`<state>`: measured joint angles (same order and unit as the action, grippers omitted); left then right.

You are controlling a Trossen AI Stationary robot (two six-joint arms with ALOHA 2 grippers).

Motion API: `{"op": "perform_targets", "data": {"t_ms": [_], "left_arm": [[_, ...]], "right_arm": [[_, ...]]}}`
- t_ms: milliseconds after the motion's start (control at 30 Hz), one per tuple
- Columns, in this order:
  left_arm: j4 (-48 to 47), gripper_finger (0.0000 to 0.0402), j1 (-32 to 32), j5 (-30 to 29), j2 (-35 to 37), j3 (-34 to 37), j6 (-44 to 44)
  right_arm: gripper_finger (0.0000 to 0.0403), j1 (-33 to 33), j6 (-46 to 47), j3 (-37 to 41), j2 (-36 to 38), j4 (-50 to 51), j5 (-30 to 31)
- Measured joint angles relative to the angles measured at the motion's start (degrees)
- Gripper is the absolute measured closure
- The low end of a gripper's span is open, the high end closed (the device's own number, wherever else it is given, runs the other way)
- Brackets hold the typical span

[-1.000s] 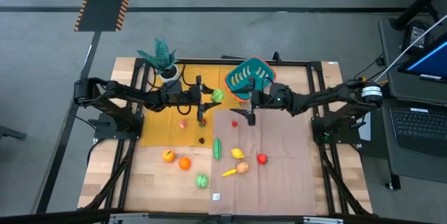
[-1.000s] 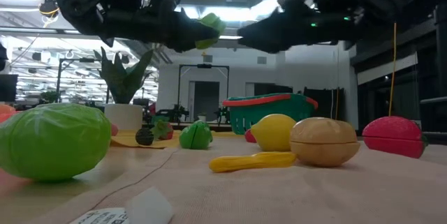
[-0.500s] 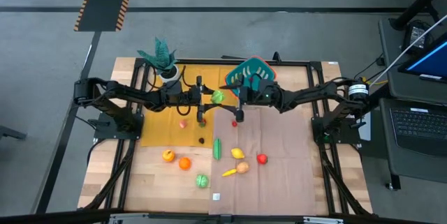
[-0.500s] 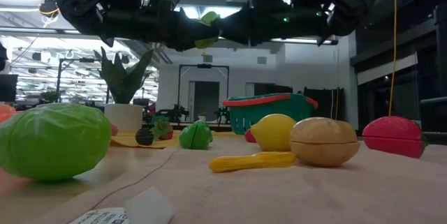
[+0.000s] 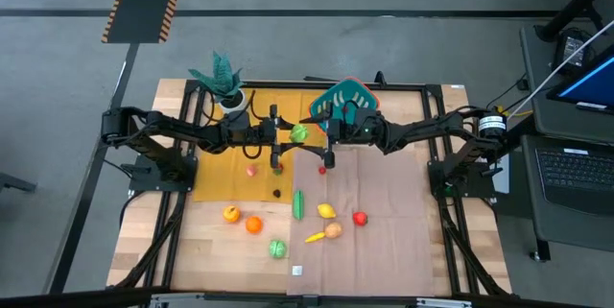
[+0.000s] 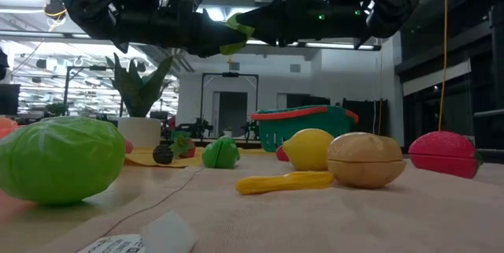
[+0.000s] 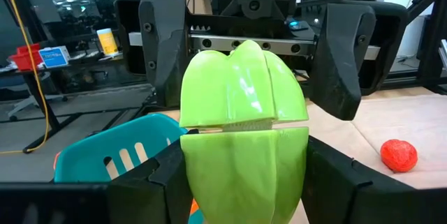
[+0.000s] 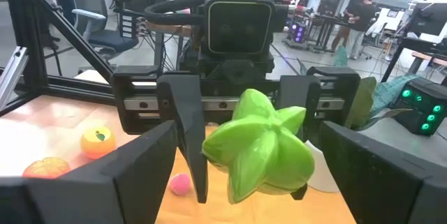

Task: Pick and placing Produce into tupperware
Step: Put the starfruit into the basket

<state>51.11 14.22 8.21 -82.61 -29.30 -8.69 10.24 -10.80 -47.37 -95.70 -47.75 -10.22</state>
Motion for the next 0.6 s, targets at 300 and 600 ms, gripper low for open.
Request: {"op": "perform_targets", "data": {"t_ms": [300,600], "left_arm": [[0.35,0.0206,0.0,0.1,0.02,0.0,0.0],[0.37,0.0201,0.0,0.11,0.02,-0.01,-0.5]], "right_arm": [[0.0056,0.0,-0.46,-1.34,-2.69,-2.13,0.03],[0.0065,0.0,-1.47,-2.21,-2.91,-1.28,0.05]]}}
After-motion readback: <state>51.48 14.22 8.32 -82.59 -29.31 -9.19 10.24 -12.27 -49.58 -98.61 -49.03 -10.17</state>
